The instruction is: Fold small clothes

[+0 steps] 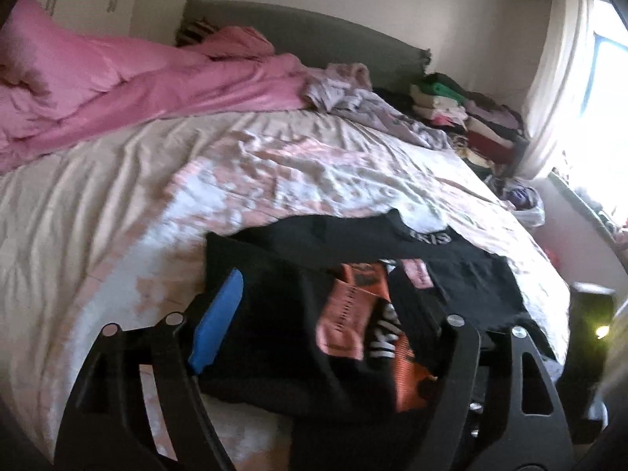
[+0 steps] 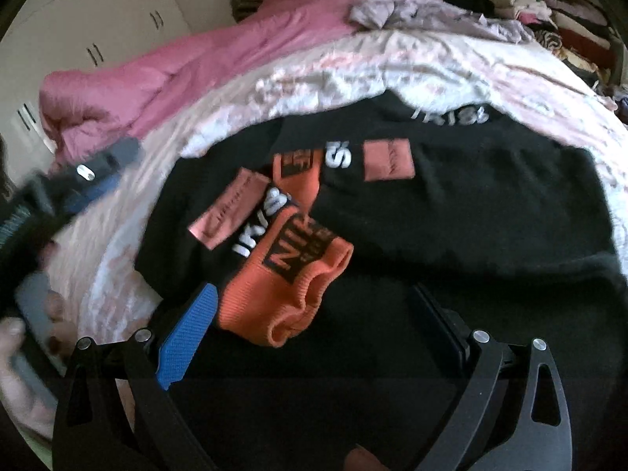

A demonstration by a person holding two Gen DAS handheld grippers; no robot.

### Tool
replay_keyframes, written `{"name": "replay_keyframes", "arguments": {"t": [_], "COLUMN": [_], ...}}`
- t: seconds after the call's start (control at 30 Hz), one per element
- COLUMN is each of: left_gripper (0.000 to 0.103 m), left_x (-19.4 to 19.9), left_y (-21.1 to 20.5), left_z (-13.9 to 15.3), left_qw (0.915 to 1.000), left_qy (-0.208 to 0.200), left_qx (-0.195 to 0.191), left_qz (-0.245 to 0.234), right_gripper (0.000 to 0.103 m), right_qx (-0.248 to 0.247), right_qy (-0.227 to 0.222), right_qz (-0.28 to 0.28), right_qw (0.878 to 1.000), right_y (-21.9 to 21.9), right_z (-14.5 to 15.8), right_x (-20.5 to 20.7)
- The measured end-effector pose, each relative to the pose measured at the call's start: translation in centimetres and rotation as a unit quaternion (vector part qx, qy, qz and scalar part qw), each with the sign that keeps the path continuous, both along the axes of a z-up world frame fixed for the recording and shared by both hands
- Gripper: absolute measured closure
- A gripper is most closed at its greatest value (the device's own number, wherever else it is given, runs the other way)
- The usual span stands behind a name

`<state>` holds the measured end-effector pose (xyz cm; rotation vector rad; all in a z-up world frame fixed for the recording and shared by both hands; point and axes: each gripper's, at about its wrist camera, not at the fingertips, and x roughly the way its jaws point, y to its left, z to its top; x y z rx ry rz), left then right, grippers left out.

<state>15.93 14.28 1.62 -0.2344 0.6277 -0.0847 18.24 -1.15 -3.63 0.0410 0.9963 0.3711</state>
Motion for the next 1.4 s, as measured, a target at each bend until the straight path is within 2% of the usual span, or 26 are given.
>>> {"name": "replay_keyframes", "arguments": {"t": [0.1, 0.13, 0.2, 0.23, 0.3, 0.33, 0.6, 0.73, 0.87, 1.03, 1.23, 1.4], "left_gripper": [0.027, 0.027, 0.026, 0.025, 0.025, 0.025, 0.024, 0.024, 0.024, 0.024, 0.024, 0.024], "left_x": [-0.1, -0.1, 0.0, 0.0, 0.0, 0.0, 0.1, 0.2, 0.5, 1.1, 1.8, 3.1], "left_y": [0.9, 1.2, 1.5, 1.6, 1.7, 1.7, 1.9, 1.9, 1.7, 0.9, -1.7, -4.8], "left_z": [0.3, 0.3, 0.3, 0.2, 0.1, 0.1, 0.0, 0.0, -0.4, -1.4, -2.2, -2.5], "left_qw": [0.9999, 0.9999, 0.9998, 0.9997, 0.9996, 0.9995, 0.9992, 0.9991, 0.9992, 0.9996, 0.9994, 0.9973], "left_qy": [-0.006, -0.007, -0.007, -0.007, -0.007, -0.007, -0.009, -0.008, -0.002, 0.012, 0.031, 0.051], "left_qx": [-0.005, -0.005, -0.001, -0.001, 0.0, 0.001, 0.008, 0.008, 0.006, 0.0, 0.016, 0.04], "left_qz": [0.009, 0.013, 0.021, 0.024, 0.028, 0.03, 0.039, 0.04, 0.039, 0.026, -0.004, -0.033], "right_gripper": [0.009, 0.015, 0.036, 0.055, 0.079, 0.095, 0.095, 0.096, 0.096, 0.096, 0.097, 0.097], "right_qx": [0.009, 0.012, 0.017, 0.02, 0.034, 0.04, 0.041, 0.034, 0.027, -0.001, -0.026, -0.029], "right_qy": [0.012, 0.01, 0.001, 0.0, -0.005, -0.007, -0.091, -0.122, -0.146, -0.153, -0.136, -0.128], "right_qz": [-0.007, -0.007, -0.006, -0.004, 0.006, 0.011, 0.042, 0.026, -0.013, -0.059, -0.095, -0.104], "right_qw": [1.0, 1.0, 1.0, 1.0, 0.999, 0.999, 0.994, 0.992, 0.989, 0.986, 0.986, 0.986], "right_y": [0.6, 0.7, 1.1, 1.2, 1.2, 1.2, -0.1, -2.2, -6.3, -11.0, -14.9, -15.7], "right_z": [-1.0, -1.2, -1.1, -1.0, -0.5, -0.3, 5.6, 8.1, 9.6, 9.8, 8.0, 6.6], "right_x": [0.5, 0.5, 0.7, 0.8, 1.1, 1.2, 1.0, 1.8, 2.6, 3.8, 4.9, 5.0]}}
